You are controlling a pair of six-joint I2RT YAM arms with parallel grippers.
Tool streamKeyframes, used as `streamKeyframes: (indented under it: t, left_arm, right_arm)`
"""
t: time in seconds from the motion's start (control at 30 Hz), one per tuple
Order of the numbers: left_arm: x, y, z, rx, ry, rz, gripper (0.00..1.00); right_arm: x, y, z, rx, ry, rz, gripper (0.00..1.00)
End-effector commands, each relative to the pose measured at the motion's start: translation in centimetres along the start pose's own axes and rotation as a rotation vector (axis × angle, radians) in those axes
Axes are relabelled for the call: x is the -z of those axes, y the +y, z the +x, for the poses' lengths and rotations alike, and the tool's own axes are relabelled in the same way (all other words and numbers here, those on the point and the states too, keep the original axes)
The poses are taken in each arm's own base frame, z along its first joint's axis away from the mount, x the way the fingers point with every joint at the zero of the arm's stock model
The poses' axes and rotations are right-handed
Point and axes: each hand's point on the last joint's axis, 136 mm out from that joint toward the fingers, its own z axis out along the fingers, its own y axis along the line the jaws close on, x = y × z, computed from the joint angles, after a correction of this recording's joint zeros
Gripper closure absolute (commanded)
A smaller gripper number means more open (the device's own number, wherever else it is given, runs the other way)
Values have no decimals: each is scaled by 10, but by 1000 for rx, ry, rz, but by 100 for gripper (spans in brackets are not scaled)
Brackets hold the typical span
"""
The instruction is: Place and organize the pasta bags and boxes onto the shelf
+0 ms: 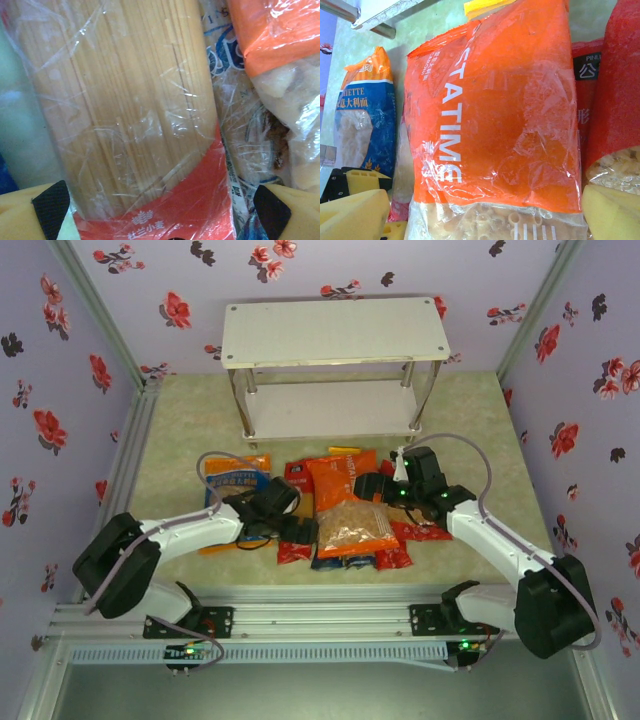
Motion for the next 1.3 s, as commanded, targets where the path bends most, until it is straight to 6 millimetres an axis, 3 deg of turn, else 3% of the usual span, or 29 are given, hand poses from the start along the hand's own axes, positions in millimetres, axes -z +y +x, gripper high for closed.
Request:
streamKeyframes:
  t: [0.0, 0.23, 0.6, 0.87, 0.93, 1.07, 1.27]
  left_arm:
    - [-9, -7, 6, 21, 41, 26, 0]
    - [-20, 2, 14, 21, 95, -24, 0]
    - [-14, 30, 20, -23, 126, -186, 0]
    - [-26, 32, 23, -21, 147, -194, 2]
    - [-28, 30, 21, -22, 143, -190, 8]
    - [-28, 29, 21, -23, 150, -191, 35]
    - [-21, 26, 17, -24, 143, -184, 51]
  right_arm:
    - [4, 5, -3, 3, -12, -8, 1]
    - [4, 3, 0, 1, -8, -2, 1]
    - [2, 1, -1, -1, -10, 6, 1]
    - [-1, -1, 1, -8, -1, 11, 1]
    - [-1, -1, 1, -9, -2, 11, 1]
    - [-1, -1, 0, -11, -3, 12, 1]
    - [-1, 0, 0, -13, -4, 8, 1]
